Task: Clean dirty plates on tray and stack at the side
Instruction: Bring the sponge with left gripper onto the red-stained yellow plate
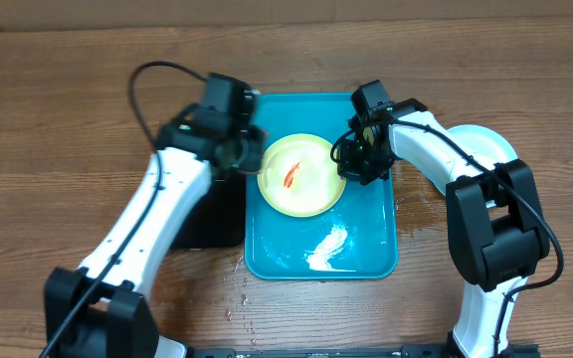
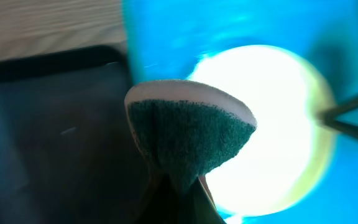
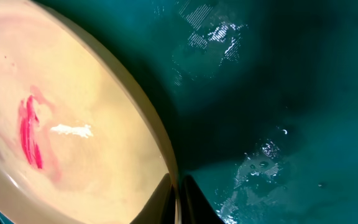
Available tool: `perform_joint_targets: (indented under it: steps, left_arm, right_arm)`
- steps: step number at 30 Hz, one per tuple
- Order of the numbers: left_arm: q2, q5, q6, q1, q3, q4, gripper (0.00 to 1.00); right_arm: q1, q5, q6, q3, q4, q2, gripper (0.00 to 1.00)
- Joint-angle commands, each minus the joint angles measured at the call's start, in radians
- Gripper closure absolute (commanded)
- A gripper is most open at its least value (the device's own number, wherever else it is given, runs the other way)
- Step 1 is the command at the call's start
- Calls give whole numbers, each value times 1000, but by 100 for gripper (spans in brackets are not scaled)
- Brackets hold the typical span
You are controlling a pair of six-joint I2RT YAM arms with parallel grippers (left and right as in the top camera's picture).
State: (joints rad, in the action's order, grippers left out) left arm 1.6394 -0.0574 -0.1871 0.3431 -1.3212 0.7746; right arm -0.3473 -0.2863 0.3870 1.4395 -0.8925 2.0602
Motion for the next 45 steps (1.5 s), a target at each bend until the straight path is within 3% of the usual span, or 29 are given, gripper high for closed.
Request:
perform_joint_targets:
  steps: [1,7,14,17,20,23,37,45]
  left_arm:
    - [58,-35,-81,79,-26,-54,96]
    - [148,3,-166,108,-26,-116,96]
    - [228,11,-165,105,-26,-134,96]
    - [231,13,-161,105,-26,-152,96]
    - [231,13,-161,105,-26,-151,96]
    - [234,17,-160,105,-26,-152,96]
    - [255,83,-124,104,-24,-175,96]
    - [337,80,-60,105,-24,-257,96]
  right_arm:
    - [-4,10,-1,-7,8,-18,96]
    - [-4,35,-1,-7,7,-18,96]
    - [-4,74,-1,-7,13,-18,96]
    - [-4,87,-1,-7,32,-18,88]
    - [-5,87,-1,-7,44,-18,87]
    - [-5,87,-1,-7,56,-18,96]
    - [-5,88,-3,-14,80,-18,96]
    - [-6,87,-108,-14,80,-18,96]
